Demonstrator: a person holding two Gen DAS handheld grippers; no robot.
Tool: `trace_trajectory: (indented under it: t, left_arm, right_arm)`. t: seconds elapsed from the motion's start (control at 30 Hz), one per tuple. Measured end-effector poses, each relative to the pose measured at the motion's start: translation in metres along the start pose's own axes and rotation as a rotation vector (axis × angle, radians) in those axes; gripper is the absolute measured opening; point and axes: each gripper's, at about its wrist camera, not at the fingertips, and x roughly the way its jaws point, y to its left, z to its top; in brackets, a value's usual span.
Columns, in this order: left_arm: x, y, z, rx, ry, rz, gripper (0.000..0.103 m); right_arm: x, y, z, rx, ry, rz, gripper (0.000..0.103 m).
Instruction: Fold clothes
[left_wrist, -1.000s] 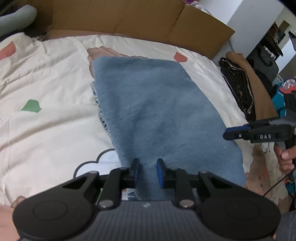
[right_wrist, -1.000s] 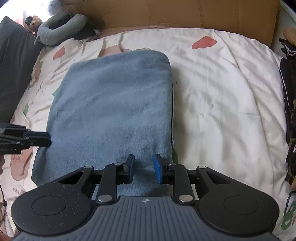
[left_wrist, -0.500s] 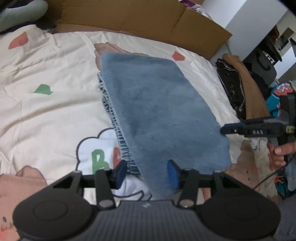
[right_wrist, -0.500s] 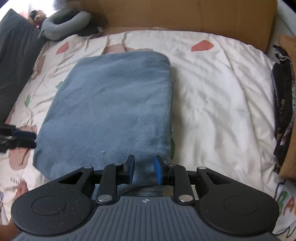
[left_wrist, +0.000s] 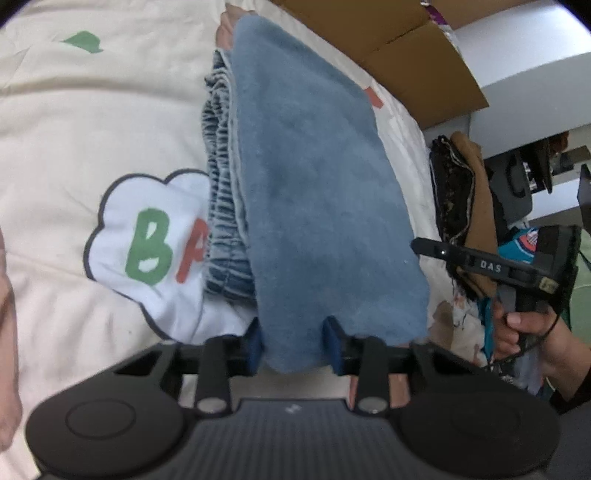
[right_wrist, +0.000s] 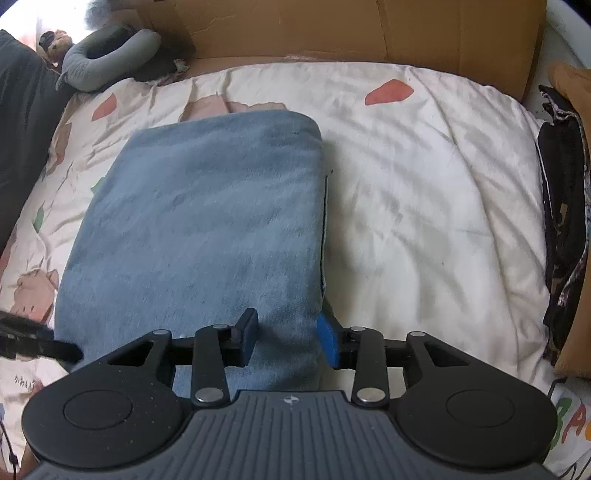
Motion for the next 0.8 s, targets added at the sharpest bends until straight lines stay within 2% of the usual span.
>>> trace_trajectory:
  t: [0.03, 0.13, 0.33, 0.4, 0.43, 0.5, 0.8]
  left_arm:
    - [-0.002, 0.002, 0.001, -0.006, 0.002, -0.014, 0.025]
    - [-0.011, 0.005, 0.001, 0.001, -0.004, -0.036, 0.022]
    - [-0.022, 0.001, 0.004, 0.059, 0.014, 0.01, 0.024]
    - [-0.031, -0.009, 0.008, 0.108, -0.001, 0.038, 0.031]
    - [-0.035, -0.016, 0.011, 0.146, -0.018, 0.055, 0.041]
    - [-0.043, -0.025, 0.017, 0.183, -0.05, 0.079, 0.05]
    - [-0.038, -0.011, 0.052, 0.094, -0.119, 0.157, 0.053]
  right_arm:
    - [0.001, 0.001, 0.002, -0.003, 0.001, -0.003, 0.042]
    - [0.003, 0.005, 0.003, -0.022, 0.003, -0.003, 0.043]
    - [0.008, 0.006, 0.006, -0.036, 0.013, -0.007, 0.046]
    - [0.007, 0.007, 0.008, -0.037, 0.008, -0.007, 0.046]
    - [0.006, 0.006, 0.009, -0.038, 0.006, -0.006, 0.046]
    - [0.005, 0.005, 0.011, -0.039, 0.002, -0.005, 0.046]
    - [0.006, -0.005, 0.015, 0.007, -0.018, 0.007, 0.049]
